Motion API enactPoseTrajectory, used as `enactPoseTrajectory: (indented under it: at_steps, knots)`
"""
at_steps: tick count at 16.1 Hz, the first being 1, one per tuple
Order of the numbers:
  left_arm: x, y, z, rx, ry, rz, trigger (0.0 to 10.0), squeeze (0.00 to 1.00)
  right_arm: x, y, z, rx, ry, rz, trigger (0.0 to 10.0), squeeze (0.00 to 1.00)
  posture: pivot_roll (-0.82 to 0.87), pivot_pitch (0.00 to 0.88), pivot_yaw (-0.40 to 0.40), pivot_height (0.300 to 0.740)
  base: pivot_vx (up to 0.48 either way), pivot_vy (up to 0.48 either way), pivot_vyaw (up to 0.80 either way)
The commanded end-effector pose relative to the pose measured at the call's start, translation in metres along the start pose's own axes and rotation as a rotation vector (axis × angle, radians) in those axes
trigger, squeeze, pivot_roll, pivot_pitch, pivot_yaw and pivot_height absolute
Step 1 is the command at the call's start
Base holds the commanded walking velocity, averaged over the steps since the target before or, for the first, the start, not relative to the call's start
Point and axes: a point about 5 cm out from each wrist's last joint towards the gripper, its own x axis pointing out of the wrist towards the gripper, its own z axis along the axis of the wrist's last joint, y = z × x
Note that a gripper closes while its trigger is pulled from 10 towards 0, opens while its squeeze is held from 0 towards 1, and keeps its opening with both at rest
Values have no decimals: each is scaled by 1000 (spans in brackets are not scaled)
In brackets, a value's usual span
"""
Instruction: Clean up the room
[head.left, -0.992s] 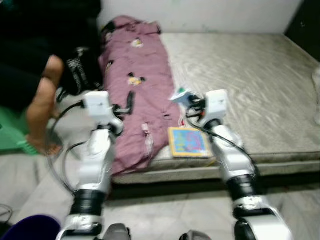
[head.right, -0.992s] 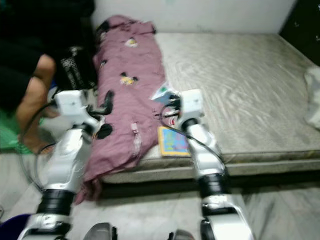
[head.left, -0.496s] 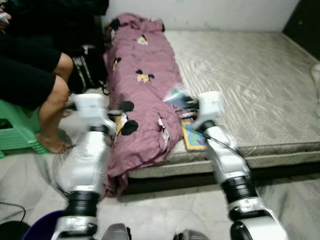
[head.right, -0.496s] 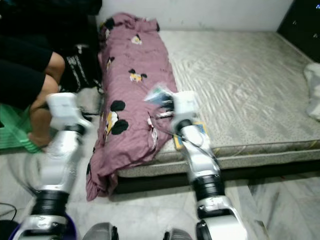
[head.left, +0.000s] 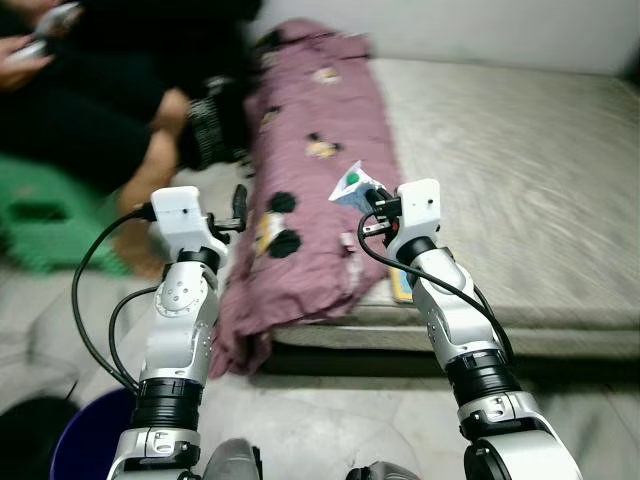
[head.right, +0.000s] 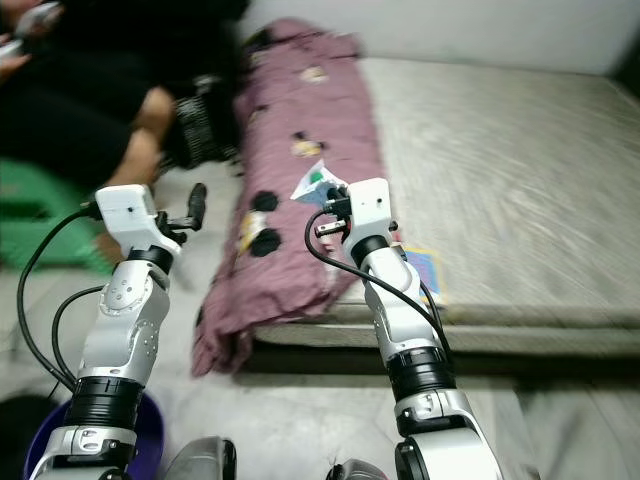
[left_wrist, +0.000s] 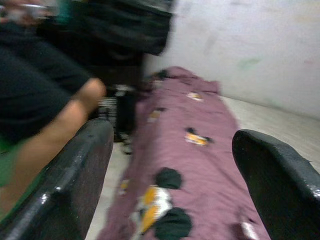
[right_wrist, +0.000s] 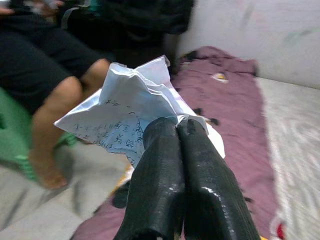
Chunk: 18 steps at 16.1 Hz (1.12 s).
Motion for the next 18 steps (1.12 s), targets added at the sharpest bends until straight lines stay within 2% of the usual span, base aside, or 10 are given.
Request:
enactPoseTrajectory:
  at_steps: [1, 6, 10, 18]
  knots:
    - [3, -3, 4, 5, -13, -7, 10000, 0, 3, -1, 6, -15, -18, 7, 10000, 0, 25, 0, -37, 740, 0, 0, 800]
    - [4, -2, 4, 26, -17, 3, 10000, 0, 4, 0, 8, -16, -30, 10, 10000, 0, 24, 0, -35, 740, 0, 0, 800]
    - [1, 7, 2, 47, -3, 30, 10000, 0, 4, 2, 11, 1, -53, 32, 10000, 0, 28, 0, -32, 740, 0, 0, 800]
    - [-1, 9, -2, 84, 14, 25, 10000, 0, 7, 12, 15, 44, -72, 82, 10000, 0, 34, 0, -27, 740, 0, 0, 800]
